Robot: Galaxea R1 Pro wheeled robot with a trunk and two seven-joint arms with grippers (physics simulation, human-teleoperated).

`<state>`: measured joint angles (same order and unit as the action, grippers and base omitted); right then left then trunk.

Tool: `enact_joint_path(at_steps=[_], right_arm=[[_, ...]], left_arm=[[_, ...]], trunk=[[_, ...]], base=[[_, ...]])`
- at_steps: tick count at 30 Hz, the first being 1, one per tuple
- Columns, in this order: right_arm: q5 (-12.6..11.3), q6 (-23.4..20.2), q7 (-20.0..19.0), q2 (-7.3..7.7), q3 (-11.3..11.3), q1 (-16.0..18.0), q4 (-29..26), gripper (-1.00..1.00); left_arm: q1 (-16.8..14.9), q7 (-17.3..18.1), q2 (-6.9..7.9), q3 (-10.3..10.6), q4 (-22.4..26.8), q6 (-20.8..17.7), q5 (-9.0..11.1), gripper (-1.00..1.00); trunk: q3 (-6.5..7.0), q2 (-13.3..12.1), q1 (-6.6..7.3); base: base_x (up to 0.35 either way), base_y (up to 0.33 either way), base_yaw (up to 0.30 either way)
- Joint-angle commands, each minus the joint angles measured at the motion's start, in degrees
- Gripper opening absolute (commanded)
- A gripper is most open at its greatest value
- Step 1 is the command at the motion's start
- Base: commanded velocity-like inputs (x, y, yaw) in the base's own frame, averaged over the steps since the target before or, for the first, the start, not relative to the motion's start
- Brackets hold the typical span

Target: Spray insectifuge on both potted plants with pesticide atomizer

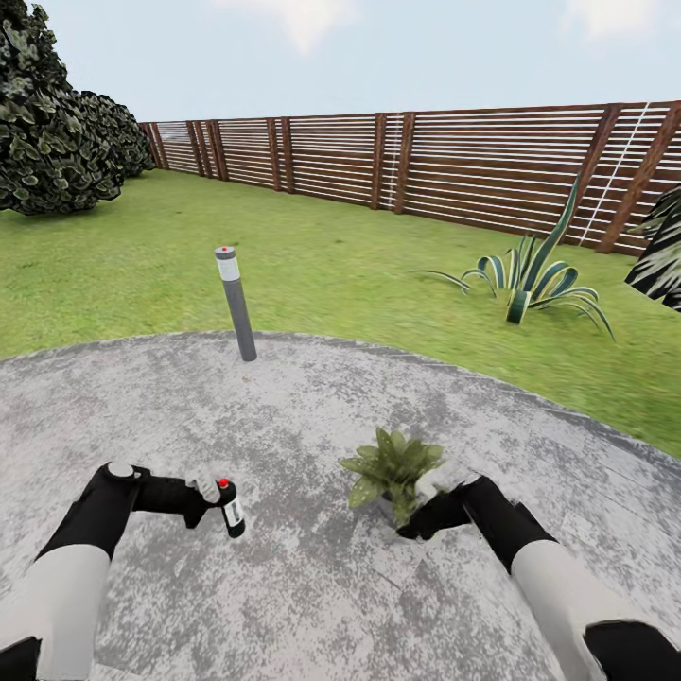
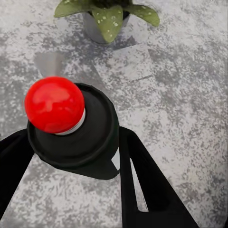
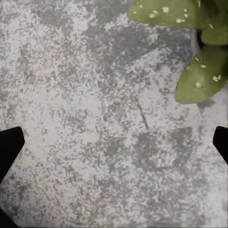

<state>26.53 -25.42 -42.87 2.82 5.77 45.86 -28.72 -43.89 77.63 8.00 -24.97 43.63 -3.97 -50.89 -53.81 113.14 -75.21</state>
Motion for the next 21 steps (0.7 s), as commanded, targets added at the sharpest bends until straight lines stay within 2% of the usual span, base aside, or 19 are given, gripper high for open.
enact_joint_path(at_steps=[1,3,4,7,8,10,11,13,15,16,18,21], right_arm=[[0.3,-0.1,3.2,0.05,-3.4,0.0,0.6,1.0],[0.3,0.2,9.0,0.07,-9.6,0.0,1.4,1.0],[0.3,1.2,11.8,0.07,-13.3,0.0,1.6,1.0],[0.3,7.1,14.1,0.15,-19.3,0.0,1.8,1.0],[0.3,10.6,14.6,0.38,-23.0,0.0,1.9,1.0],[0.3,14.2,15.6,1.04,-28.9,0.0,1.9,1.0],[0.3,16.3,16.7,1.39,-33.2,0.0,2.0,1.0],[0.3,18.8,17.8,1.6,-37.9,0.0,2.0,1.0],[0.3,21.1,19.0,1.75,-41.7,-0.6,2.4,1.0],[0.4,21.7,19.2,1.78,-42.4,-1.5,2.9,1.0],[0.4,22.4,19.5,1.86,-43.2,-4.0,3.7,1.0],[0.4,22.7,19.6,1.93,-43.6,-5.7,4.3,1.0]], left_arm=[[0.0,-0.1,-0.07,-1.3,0.0,-0.3,-0.3,-1.0],[0.2,-1.6,-0.08,-3.8,0.0,-0.3,-0.3,-1.0],[0.7,-3.7,-0.08,-5.8,0.0,-0.3,-0.3,-1.0],[2.7,-9.5,-0.12,-9.9,-0.1,-0.2,-0.3,-1.0],[3.8,-12.2,-0.14,-11.3,-0.8,-0.2,-0.2,-1.0],[4.8,-15.9,-0.16,-12.7,-2.9,0.0,-0.2,-1.0],[5.1,-19.3,-0.17,-13.7,-5.1,0.1,-0.1,-1.0],[5.3,-24.3,-0.17,-15.1,-8.4,0.2,0.0,-1.0],[5.5,-30.2,-0.19,-17.3,-13.4,1.6,0.1,-1.0],[5.5,-32.3,-0.22,-18.1,-15.5,2.6,0.1,-1.0],[5.5,-36.5,-0.24,-19.5,-19.6,4.6,0.2,-1.0],[5.6,-42.9,-0.22,-22.3,-23.8,5.9,0.2,-1.0]], trunk=[[-0.05,0.0,0.01],[-0.05,0.0,0.01],[-0.05,0.0,0.01],[-0.05,0.0,0.01],[-0.05,0.0,0.01],[-0.05,0.0,0.01],[-0.05,0.0,0.01],[-0.05,0.0,0.01],[-0.05,0.0,0.01],[-0.05,0.0,0.01],[-0.05,0.0,0.01],[-0.05,0.0,0.01]], base=[[0.0,0.0,0.0],[0.0,0.0,0.0],[0.0,0.0,0.0],[0.0,0.0,0.0],[0.0,0.0,0.0],[0.0,0.0,0.0],[0.0,0.0,0.0],[0.0,0.0,0.0],[0.0,0.0,0.0],[0.0,0.0,0.0],[0.0,0.0,0.0],[0.0,0.0,0.0]])
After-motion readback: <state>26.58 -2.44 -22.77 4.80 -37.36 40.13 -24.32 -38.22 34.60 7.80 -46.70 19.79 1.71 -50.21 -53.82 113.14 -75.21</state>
